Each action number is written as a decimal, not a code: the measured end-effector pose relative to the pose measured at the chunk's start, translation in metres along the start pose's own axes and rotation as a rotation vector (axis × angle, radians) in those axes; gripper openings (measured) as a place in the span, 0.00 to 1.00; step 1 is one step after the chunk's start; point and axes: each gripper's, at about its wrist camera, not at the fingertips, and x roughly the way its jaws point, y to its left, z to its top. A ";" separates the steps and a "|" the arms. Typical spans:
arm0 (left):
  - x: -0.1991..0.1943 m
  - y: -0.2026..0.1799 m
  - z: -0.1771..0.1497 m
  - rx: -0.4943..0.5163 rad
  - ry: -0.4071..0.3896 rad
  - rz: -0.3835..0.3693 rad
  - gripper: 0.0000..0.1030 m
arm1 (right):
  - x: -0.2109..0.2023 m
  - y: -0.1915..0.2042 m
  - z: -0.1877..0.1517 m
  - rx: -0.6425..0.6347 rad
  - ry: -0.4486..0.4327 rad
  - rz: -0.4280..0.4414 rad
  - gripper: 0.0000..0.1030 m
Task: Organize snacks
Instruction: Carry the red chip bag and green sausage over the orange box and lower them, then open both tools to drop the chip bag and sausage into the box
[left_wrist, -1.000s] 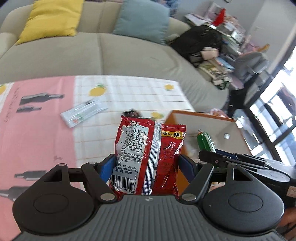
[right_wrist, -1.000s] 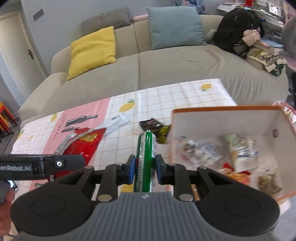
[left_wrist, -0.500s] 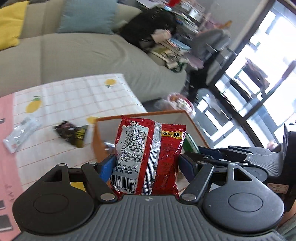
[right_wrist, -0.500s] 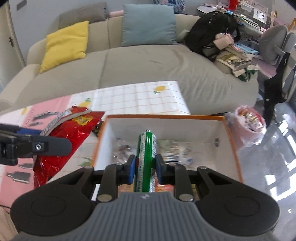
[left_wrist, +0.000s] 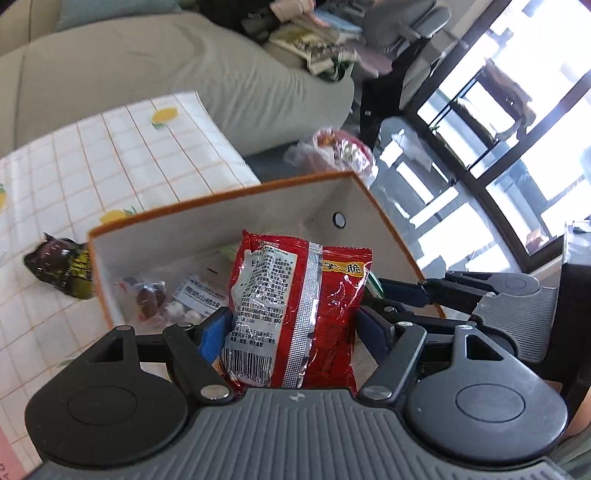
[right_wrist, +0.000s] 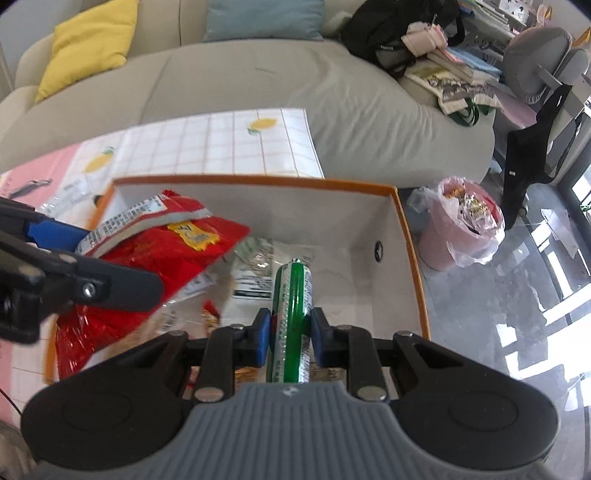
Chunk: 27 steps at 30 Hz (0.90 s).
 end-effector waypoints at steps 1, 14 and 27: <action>0.006 0.001 0.001 -0.001 0.009 0.005 0.82 | 0.006 -0.002 0.000 -0.001 0.005 0.000 0.20; 0.052 0.015 0.008 0.015 0.086 0.110 0.82 | 0.052 0.006 0.002 -0.129 0.058 -0.028 0.20; 0.076 0.020 0.009 0.053 0.127 0.211 0.86 | 0.082 0.014 -0.002 -0.209 0.127 -0.054 0.20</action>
